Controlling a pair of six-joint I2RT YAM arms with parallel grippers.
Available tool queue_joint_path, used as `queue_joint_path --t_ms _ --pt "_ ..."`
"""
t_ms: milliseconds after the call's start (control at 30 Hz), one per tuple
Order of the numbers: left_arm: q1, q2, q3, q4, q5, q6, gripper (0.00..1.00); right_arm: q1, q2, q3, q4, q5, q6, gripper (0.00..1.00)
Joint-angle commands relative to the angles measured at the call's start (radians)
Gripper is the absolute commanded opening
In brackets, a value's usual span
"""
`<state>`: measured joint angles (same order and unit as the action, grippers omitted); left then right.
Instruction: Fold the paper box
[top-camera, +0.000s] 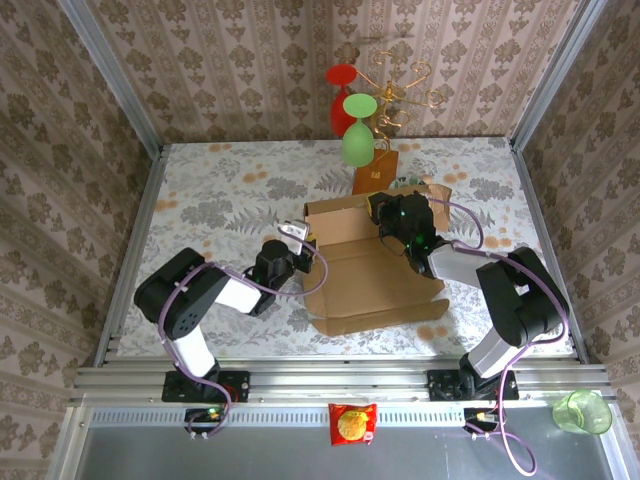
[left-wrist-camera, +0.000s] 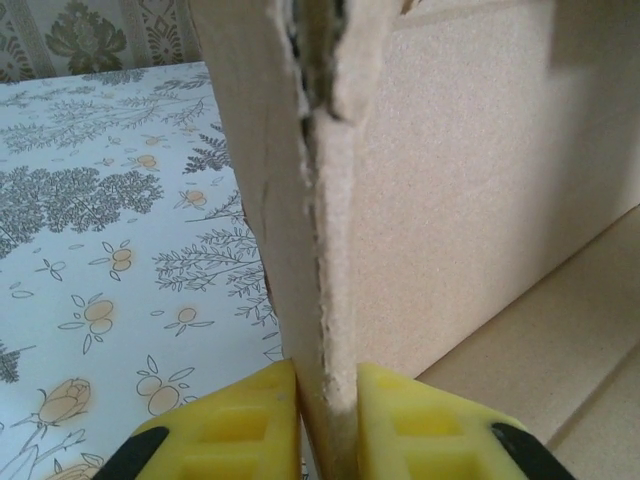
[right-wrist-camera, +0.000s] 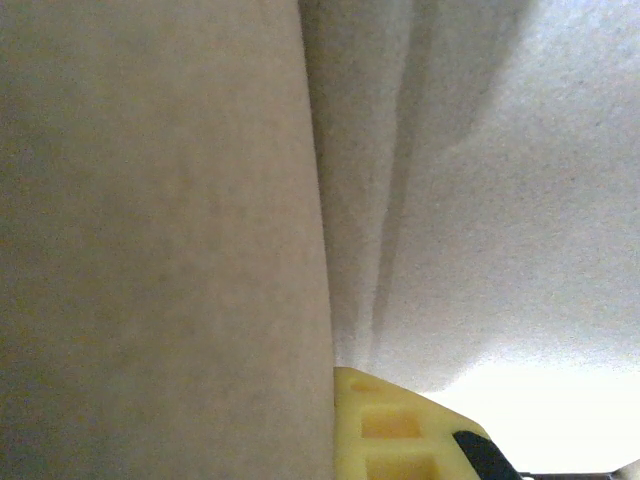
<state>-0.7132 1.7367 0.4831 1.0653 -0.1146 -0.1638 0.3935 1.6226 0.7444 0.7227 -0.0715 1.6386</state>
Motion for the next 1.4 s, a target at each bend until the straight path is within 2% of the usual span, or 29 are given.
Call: queue_joint_path --t_ms 0,100,267,467,733,800,900,1200,1367 --pt "-0.012 0.019 0.042 -0.001 0.006 -0.002 0.25 0.020 -0.015 -0.020 0.004 -0.028 0.000 0.00" --pt "-0.012 0.014 0.068 -0.047 -0.014 0.001 0.35 0.020 -0.015 -0.021 0.005 -0.027 0.000 0.00" --pt "-0.013 0.013 0.099 -0.093 -0.074 0.007 0.38 0.023 -0.014 -0.023 0.009 -0.022 0.003 0.00" --pt "-0.018 0.009 0.120 -0.133 -0.159 0.006 0.31 0.031 -0.014 -0.028 0.011 -0.012 0.004 0.00" --pt "-0.040 0.036 0.147 -0.150 -0.252 -0.016 0.03 0.058 -0.003 -0.046 0.059 0.036 0.032 0.00" --pt "-0.047 0.042 0.150 -0.150 -0.284 -0.025 0.00 0.066 0.000 -0.054 0.071 0.049 0.042 0.00" --pt "-0.058 0.055 0.167 -0.164 -0.319 -0.029 0.00 0.075 0.005 -0.060 0.081 0.064 0.056 0.00" --pt "-0.089 0.009 0.205 -0.341 -0.511 -0.067 0.00 0.105 -0.034 -0.080 0.048 0.130 0.079 0.00" --pt "-0.070 -0.045 0.170 -0.366 -0.509 -0.069 0.00 0.131 -0.046 -0.083 0.044 0.160 0.067 0.00"
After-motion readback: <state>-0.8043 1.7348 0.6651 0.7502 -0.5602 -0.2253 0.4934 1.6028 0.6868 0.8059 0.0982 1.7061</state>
